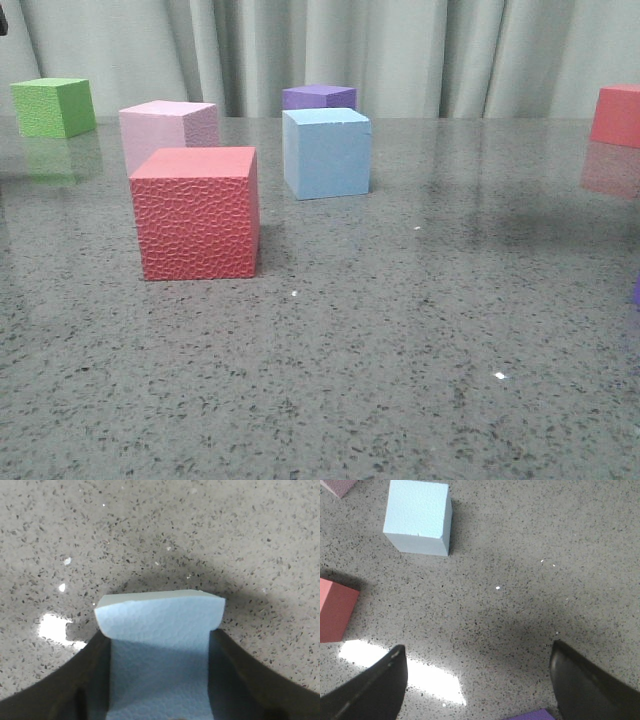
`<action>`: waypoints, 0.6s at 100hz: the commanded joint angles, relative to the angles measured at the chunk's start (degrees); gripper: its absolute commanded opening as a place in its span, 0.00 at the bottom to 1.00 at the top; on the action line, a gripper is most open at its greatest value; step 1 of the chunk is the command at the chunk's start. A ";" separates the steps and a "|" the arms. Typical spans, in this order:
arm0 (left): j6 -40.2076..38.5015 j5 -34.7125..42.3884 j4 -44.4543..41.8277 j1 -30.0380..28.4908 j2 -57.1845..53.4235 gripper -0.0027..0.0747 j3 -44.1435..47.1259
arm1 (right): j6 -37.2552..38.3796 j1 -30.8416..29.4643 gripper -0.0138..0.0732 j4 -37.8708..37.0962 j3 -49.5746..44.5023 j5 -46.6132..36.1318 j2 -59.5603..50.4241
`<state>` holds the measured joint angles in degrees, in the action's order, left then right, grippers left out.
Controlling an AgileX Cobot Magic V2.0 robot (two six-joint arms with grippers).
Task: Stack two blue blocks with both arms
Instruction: 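Lift the second light-blue cube with the left gripper toward the placed cube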
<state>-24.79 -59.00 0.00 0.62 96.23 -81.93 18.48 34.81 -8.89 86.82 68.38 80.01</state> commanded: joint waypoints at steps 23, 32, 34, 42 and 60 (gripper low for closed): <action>1.42 -1.82 2.09 0.99 -2.15 0.10 -4.59 | -0.54 -0.16 0.82 -2.24 1.14 -1.40 -1.88; 1.42 -3.40 1.20 2.53 -2.15 0.10 -7.50 | -0.48 -0.16 0.82 -3.59 1.14 -1.82 -1.88; 1.42 -3.71 0.85 3.06 -2.15 0.10 -8.30 | -0.48 -0.16 0.82 -3.73 1.14 -1.92 -1.88; 1.42 -5.86 0.00 5.40 -2.15 0.10 -11.86 | -0.24 -0.16 0.82 -4.19 1.14 -1.94 -1.95; -1.83 -12.68 -2.76 9.71 -2.15 0.10 -20.03 | 0.16 -0.16 0.82 -4.75 1.14 -2.02 -1.95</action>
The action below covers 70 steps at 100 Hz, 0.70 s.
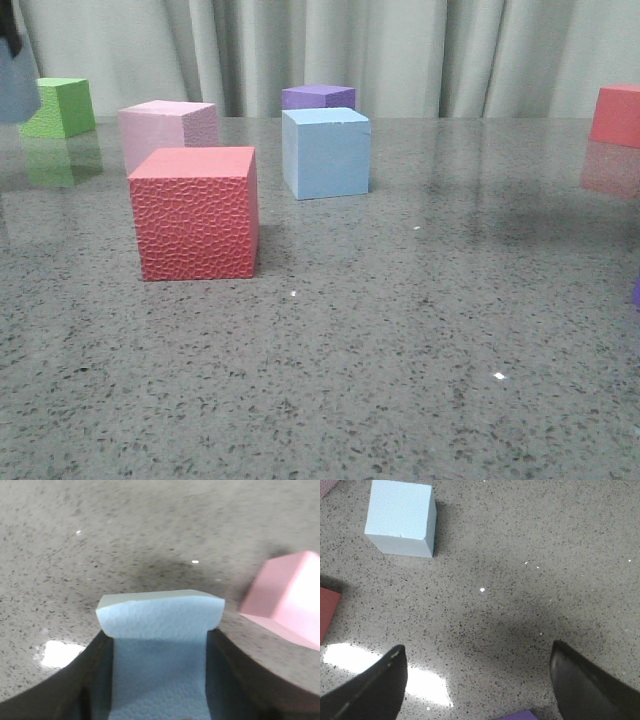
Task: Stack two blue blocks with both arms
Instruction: 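Lift the second light-blue cube with the left gripper toward the placed cube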
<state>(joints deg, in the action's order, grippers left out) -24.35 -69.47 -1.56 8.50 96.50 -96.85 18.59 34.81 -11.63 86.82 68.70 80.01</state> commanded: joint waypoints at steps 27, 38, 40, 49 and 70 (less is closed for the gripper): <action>-11.91 -3.22 1.07 9.37 -1.49 0.10 -13.68 | 0.10 -0.21 0.82 -2.24 1.14 -2.45 -1.95; -15.03 -3.22 1.07 12.51 0.29 0.10 -15.59 | 0.10 -0.21 0.82 -2.29 1.14 -2.46 -1.95; -15.61 -3.22 1.07 12.92 0.70 0.10 -15.94 | 0.10 -0.21 0.82 -2.28 1.14 -2.40 -1.95; -17.90 -3.22 1.19 15.80 2.74 0.10 -16.56 | 0.10 -0.21 0.82 -2.28 1.14 -2.20 -1.95; -20.57 -3.12 1.56 21.28 8.15 0.10 -20.61 | 0.10 -0.21 0.82 -2.28 1.14 -2.09 -1.95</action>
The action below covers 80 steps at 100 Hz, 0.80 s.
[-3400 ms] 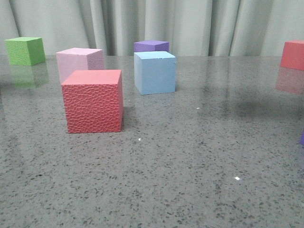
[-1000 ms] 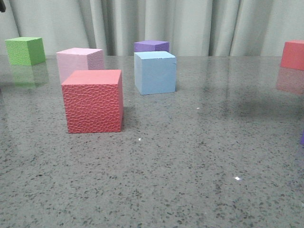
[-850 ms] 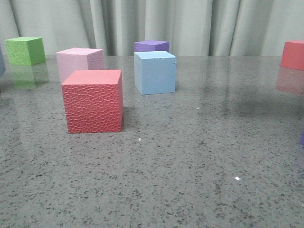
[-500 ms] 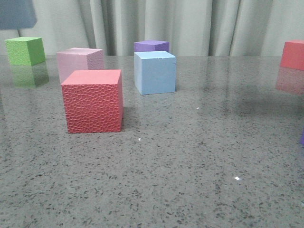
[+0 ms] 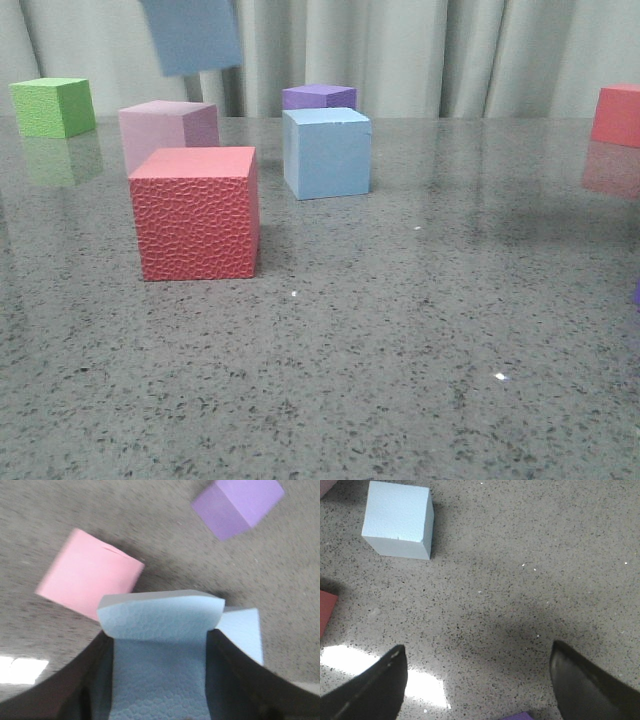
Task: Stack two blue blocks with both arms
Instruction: 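Lift the second light-blue cube with the left gripper toward the placed cube, then lower the held cube onto the placed light-blue cube and open the left gripper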
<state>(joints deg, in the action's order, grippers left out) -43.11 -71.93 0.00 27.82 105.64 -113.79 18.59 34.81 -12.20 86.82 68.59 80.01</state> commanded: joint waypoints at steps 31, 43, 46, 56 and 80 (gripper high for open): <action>-2.92 -0.67 0.00 5.69 5.78 0.10 -12.70 | 0.10 -0.21 0.82 -1.72 1.14 -1.98 -1.95; -2.92 -0.67 0.61 6.52 7.30 0.10 -14.07 | 0.10 -0.21 0.82 -1.72 1.14 -2.07 -1.95; -2.92 -0.67 0.61 6.75 7.55 0.10 -14.07 | 0.10 -0.21 0.82 -1.72 1.14 -2.07 -1.95; -2.92 -0.63 0.64 7.00 7.55 0.10 -14.07 | 0.10 -0.21 0.82 -1.72 1.14 -2.12 -1.95; -2.40 -0.63 1.46 7.00 7.55 0.14 -14.07 | 0.10 -0.21 0.82 -1.72 1.14 -2.12 -1.95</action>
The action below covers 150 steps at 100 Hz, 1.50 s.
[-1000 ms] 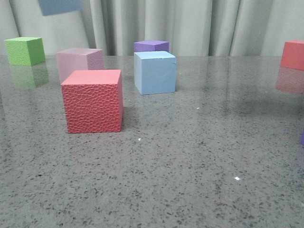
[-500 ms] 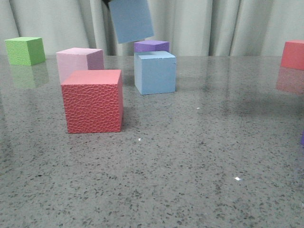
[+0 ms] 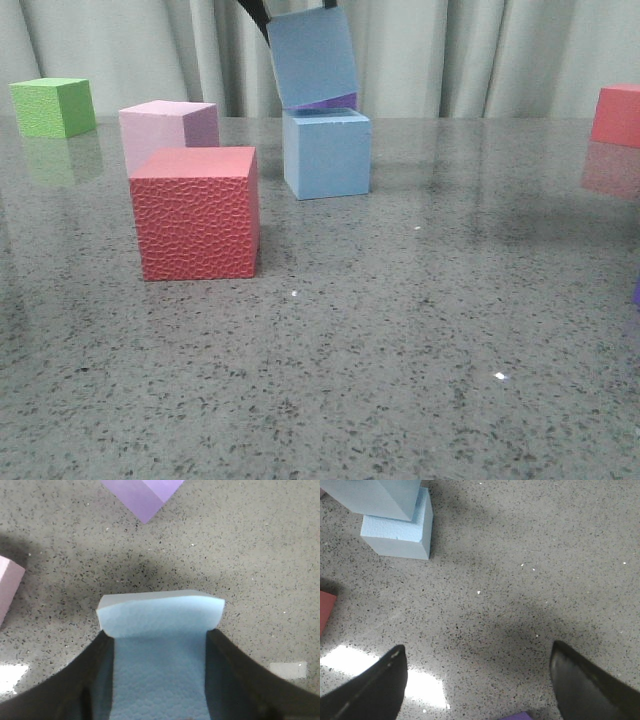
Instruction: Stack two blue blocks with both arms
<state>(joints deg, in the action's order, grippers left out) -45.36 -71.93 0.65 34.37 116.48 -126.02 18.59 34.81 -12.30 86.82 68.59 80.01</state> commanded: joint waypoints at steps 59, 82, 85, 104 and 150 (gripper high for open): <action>4.03 -0.63 3.03 0.45 -3.29 0.36 -1.98 | 0.10 -0.21 0.82 -1.61 1.14 -1.88 -1.95; 4.03 -0.63 3.03 0.45 -3.51 0.59 -1.98 | 0.05 -0.21 0.82 -1.61 1.14 -1.63 -1.95; 4.03 -0.63 3.03 0.45 -3.54 0.63 -2.02 | 0.05 -0.21 0.82 -1.61 1.14 -1.63 -1.95; 4.03 -0.73 2.91 0.45 -3.89 0.69 -2.02 | 0.05 -0.21 0.82 -1.68 1.14 -1.64 -1.95; 4.03 -0.73 -1.08 0.49 -7.71 0.68 -2.02 | 0.05 -0.21 0.82 -2.33 1.14 -2.00 -1.95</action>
<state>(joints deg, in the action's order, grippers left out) -41.47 -72.02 1.63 34.37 114.02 -126.24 18.67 34.81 -12.75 86.82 68.80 80.01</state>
